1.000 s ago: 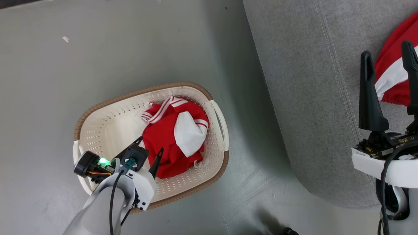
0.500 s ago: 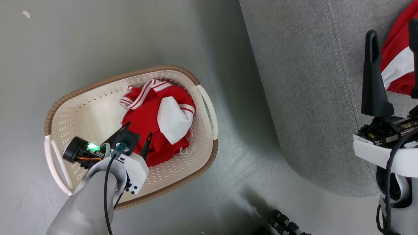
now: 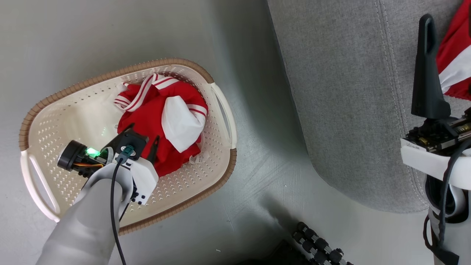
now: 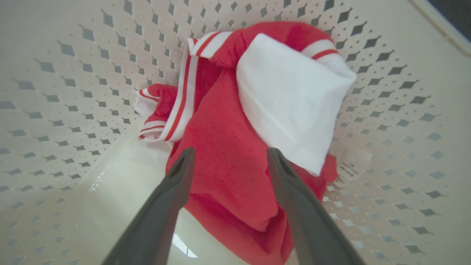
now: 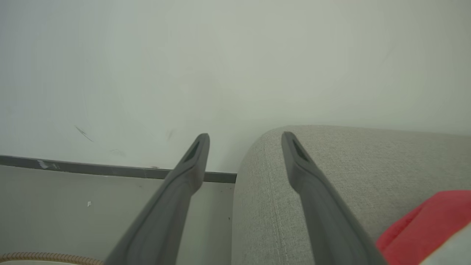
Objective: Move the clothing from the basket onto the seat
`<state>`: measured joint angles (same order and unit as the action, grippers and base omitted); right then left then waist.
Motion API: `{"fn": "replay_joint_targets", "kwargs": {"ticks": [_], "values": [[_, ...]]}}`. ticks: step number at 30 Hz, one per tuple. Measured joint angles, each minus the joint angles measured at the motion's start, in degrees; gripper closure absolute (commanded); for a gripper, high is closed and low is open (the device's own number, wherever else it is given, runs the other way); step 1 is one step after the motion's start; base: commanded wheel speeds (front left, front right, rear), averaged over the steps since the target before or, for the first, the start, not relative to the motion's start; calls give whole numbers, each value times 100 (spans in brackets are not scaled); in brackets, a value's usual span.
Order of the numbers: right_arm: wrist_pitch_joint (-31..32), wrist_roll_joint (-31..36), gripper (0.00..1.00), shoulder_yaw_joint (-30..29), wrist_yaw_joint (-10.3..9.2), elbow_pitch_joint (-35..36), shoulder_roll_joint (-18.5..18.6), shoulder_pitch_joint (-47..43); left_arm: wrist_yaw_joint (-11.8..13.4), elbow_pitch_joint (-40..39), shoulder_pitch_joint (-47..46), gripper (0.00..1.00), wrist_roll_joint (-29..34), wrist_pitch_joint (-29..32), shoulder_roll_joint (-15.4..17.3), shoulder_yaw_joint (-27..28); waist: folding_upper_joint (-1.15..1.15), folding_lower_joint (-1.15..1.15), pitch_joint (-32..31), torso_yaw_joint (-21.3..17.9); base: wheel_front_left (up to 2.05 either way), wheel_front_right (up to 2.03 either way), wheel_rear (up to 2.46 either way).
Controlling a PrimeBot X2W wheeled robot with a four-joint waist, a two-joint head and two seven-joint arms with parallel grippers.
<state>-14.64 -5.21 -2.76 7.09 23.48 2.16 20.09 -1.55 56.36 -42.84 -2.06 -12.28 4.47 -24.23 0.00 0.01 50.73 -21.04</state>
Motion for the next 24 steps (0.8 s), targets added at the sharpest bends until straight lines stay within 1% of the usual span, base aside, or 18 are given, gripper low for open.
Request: {"fn": "replay_joint_targets", "kwargs": {"ticks": [7,15,20,21,22,24], "values": [[0,-46,0,5,0,2,1,158,93,207,-210,0,91,-16,142,20,0,0,208,-79,0,0,0],[0,-93,0,19,0,-20,0,381,230,428,-496,0,120,-18,185,80,0,0,392,-147,0,0,0],[0,-94,0,27,0,-31,0,391,241,593,-508,0,120,-7,187,96,0,0,445,-172,0,0,0],[0,-96,0,26,0,-35,0,392,241,610,-517,8,119,-7,183,94,0,0,453,-176,0,0,0],[0,-102,0,24,0,-47,0,392,241,626,-528,45,120,-8,179,90,0,0,457,-179,0,0,0],[0,-133,0,18,0,-81,0,395,238,668,-569,82,120,-8,164,60,0,0,458,-179,0,0,0]]}}
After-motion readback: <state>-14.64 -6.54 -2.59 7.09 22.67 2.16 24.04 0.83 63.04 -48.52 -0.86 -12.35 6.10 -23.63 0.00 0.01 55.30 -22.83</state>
